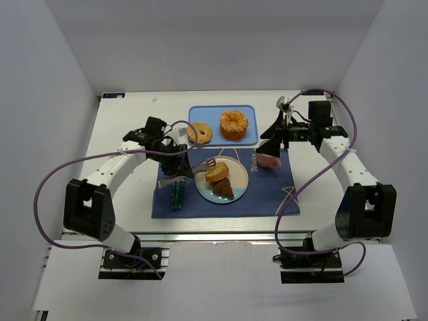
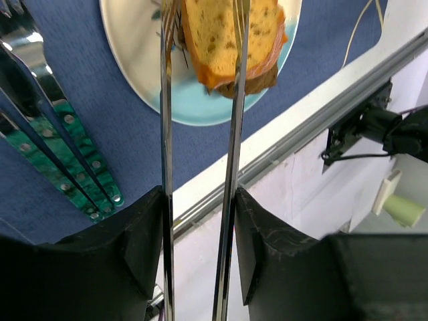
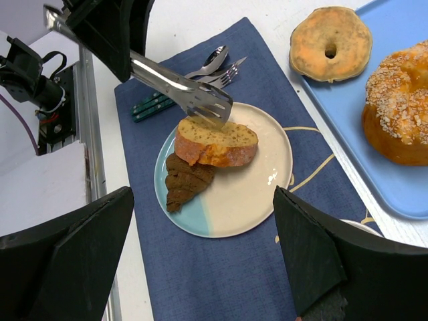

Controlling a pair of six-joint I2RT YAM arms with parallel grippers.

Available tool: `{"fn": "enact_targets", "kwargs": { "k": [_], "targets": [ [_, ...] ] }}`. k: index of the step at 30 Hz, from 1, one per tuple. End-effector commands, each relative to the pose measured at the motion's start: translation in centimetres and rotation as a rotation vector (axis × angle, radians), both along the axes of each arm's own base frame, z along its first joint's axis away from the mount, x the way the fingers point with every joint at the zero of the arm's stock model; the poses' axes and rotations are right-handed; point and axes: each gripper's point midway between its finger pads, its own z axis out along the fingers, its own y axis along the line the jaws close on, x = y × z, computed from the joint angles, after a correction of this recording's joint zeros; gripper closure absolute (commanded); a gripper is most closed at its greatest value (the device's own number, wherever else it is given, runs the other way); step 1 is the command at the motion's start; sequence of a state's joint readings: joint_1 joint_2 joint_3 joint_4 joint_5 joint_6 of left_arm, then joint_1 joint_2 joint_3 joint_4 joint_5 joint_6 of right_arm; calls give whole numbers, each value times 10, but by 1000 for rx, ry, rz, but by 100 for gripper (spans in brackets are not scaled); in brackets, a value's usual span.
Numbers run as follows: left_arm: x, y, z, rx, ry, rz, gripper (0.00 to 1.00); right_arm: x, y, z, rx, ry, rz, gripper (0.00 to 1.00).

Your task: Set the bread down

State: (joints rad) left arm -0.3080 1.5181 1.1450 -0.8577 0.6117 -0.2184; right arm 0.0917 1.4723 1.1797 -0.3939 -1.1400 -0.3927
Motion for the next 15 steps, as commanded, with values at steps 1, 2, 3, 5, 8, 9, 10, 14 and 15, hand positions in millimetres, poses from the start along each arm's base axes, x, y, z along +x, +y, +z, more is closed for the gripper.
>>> {"fn": "enact_targets", "kwargs": {
  "k": [1, 2, 3, 5, 8, 9, 10, 14, 15],
  "targets": [
    [19, 1, 21, 10, -98, 13, 46, -4, 1, 13, 21, -31, 18, 11],
    [23, 2, 23, 21, -111, 21, 46, -4, 1, 13, 22, -33, 19, 11],
    [24, 3, 25, 25, -118, 26, 46, -4, 1, 13, 22, -33, 19, 11],
    [30, 8, 30, 35, -134, 46, 46, -3, 1, 13, 23, -31, 18, 11],
    [41, 19, 39, 58, -179, 99, 49, -3, 1, 13, 24, -29, 19, 11],
    [46, 23, 45, 61, -198, 118, 54, -3, 1, 13, 24, -31, 21, 11],
    [53, 35, 51, 66, -225, 158, 59, -3, 1, 13, 24, -32, 20, 11],
    [71, 79, 64, 111, -286, 294, 80, -3, 1, 14, 26, -32, 22, 11],
    [73, 89, 64, 138, -297, 323, 82, -3, 1, 13, 26, -32, 22, 11]
  ]
}}
